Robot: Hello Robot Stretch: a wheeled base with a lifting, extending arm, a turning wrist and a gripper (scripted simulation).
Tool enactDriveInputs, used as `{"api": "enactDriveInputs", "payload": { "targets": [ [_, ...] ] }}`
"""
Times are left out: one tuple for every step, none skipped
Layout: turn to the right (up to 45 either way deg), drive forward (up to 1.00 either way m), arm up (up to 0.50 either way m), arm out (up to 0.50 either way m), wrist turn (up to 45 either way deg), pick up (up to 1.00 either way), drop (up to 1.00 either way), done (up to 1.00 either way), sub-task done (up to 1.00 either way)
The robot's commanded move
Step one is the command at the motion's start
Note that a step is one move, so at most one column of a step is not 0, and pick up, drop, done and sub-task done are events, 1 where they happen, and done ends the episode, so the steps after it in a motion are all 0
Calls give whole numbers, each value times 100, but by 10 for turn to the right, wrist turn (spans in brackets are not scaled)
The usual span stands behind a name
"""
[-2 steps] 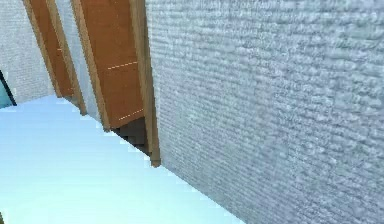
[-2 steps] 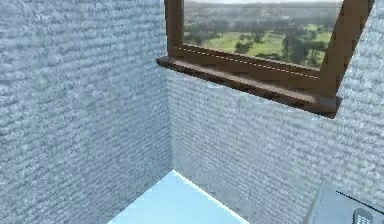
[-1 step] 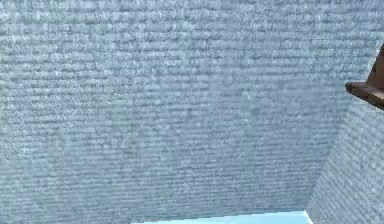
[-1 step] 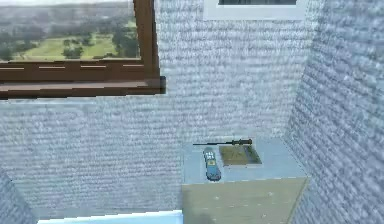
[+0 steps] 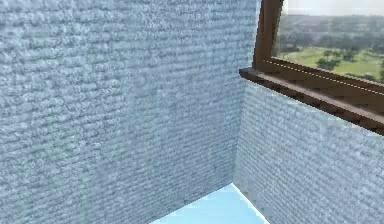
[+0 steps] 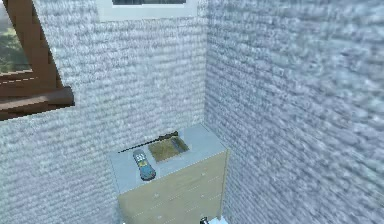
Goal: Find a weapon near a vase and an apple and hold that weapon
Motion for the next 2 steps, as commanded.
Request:
{"api": "enactDriveInputs", "payload": {
  "targets": [
    [0, 15, 0, 0, 0, 0, 0, 0, 0],
    [-450, 0, 0, 0, 0, 0, 0, 0, 0]
  ]
}}
